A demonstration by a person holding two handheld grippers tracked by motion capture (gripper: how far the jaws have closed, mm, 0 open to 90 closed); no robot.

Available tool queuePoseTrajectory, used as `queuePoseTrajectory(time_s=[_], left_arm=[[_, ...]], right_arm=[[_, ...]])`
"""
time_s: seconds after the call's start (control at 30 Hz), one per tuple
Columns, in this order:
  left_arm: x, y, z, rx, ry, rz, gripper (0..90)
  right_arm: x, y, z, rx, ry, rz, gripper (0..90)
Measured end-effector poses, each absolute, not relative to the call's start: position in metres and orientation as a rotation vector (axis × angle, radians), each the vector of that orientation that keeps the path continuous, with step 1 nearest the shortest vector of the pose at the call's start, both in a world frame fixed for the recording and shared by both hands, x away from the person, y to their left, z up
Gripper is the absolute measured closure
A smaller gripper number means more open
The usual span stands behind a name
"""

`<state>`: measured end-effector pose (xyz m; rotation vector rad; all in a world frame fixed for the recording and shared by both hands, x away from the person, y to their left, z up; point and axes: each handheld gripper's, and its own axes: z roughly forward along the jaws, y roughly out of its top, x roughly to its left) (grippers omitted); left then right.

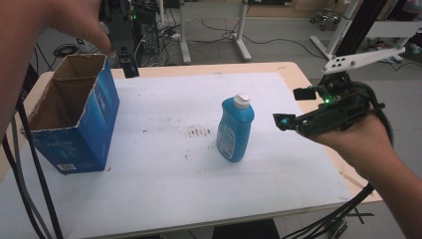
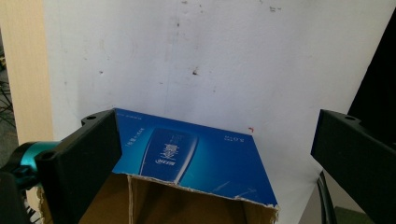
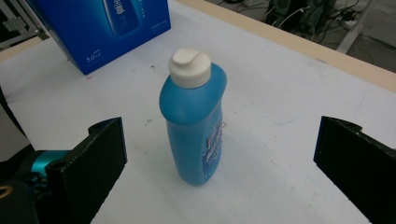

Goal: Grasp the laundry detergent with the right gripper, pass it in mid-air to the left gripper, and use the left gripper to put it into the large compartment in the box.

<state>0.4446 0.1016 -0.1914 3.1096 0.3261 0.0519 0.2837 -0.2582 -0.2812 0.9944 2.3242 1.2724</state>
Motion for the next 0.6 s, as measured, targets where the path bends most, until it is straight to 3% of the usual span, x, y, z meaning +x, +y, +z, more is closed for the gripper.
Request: queuePoseTrajectory(time_s=[0.3, 0.6], left_arm=[[0.442, 0.099, -0.191, 3.108, 0.306, 0.057, 1.7], [0.442, 0.098, -0.194, 3.117, 0.306, 0.05, 1.7]], right_arm=[[0.257, -0.252, -0.326, 1.001, 2.209, 1.279, 1.7], [0.257, -0.248, -0.354, 1.0, 2.174, 1.336, 1.7]])
